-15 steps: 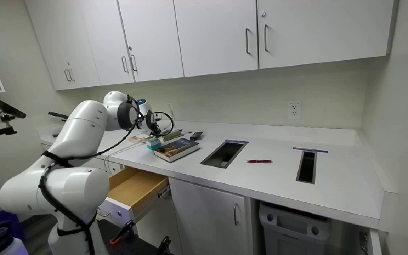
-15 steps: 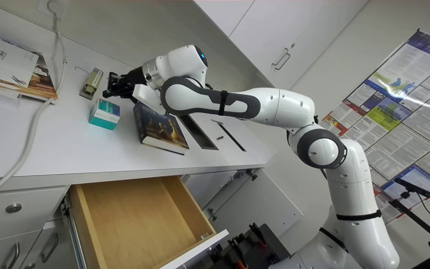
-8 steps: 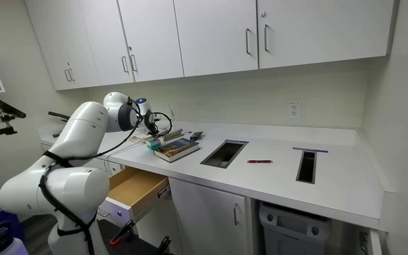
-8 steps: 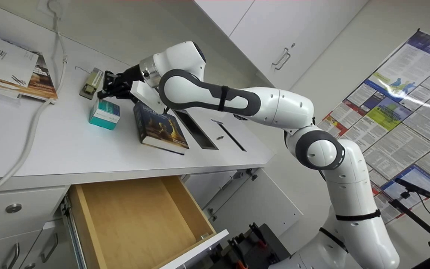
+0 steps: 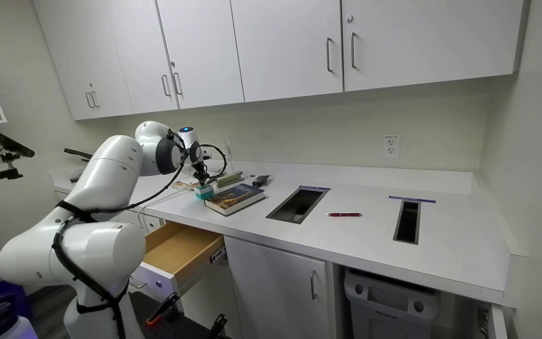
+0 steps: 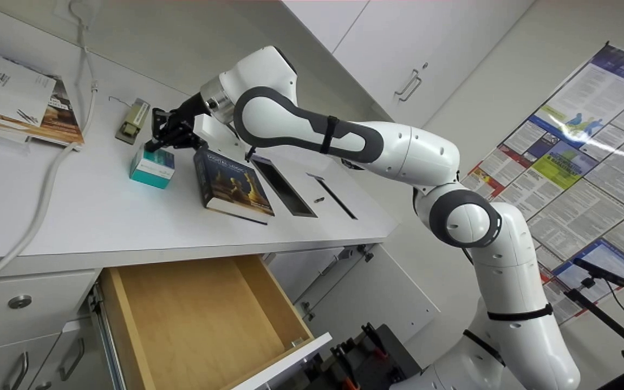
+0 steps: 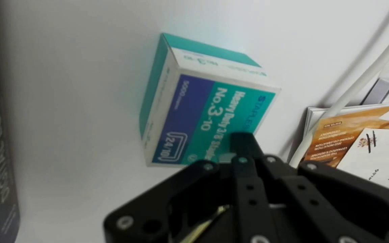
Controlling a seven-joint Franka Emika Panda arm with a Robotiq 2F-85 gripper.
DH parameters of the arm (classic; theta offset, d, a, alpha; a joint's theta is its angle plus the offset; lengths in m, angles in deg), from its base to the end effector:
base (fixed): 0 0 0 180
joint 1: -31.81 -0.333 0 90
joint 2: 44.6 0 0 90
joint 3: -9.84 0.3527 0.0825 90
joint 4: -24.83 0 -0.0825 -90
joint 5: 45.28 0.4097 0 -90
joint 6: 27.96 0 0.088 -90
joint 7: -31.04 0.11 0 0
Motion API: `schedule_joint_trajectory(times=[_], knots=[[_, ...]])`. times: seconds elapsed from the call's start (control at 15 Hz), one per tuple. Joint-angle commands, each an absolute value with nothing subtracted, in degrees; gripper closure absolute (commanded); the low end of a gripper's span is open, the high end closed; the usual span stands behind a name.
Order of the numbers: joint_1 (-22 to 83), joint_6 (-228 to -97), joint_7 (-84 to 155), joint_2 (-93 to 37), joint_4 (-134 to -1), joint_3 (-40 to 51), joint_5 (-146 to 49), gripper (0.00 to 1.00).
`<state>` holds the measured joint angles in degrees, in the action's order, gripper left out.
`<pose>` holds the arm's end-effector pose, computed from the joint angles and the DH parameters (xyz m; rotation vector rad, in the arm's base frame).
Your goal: Remove the box on the countertop forward
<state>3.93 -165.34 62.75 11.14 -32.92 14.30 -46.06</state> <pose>0.7512 0.4420 0.3121 -2.8420 0.0406 -0.4783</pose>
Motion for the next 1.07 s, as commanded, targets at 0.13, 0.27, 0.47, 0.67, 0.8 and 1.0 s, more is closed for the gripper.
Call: schedule_joint_trajectory(times=[0.13,0.27,0.47,0.67,0.8,1.0], knots=[[3.65,-160.81,63.45,12.05,-30.7,13.44,-46.89,1.0],[3.75,-159.98,63.76,11.54,-31.34,13.44,-46.72,1.0],[4.33,-157.52,63.85,10.2,-32.66,14.01,-45.96,1.0],[5.65,-152.86,61.23,8.83,-33.98,16.45,-43.85,1.0],[6.82,-149.44,58.94,8.27,-34.48,18.92,-42.09,1.0],[7.9,-144.46,56.11,7.75,-34.92,21.63,-39.99,1.0]])
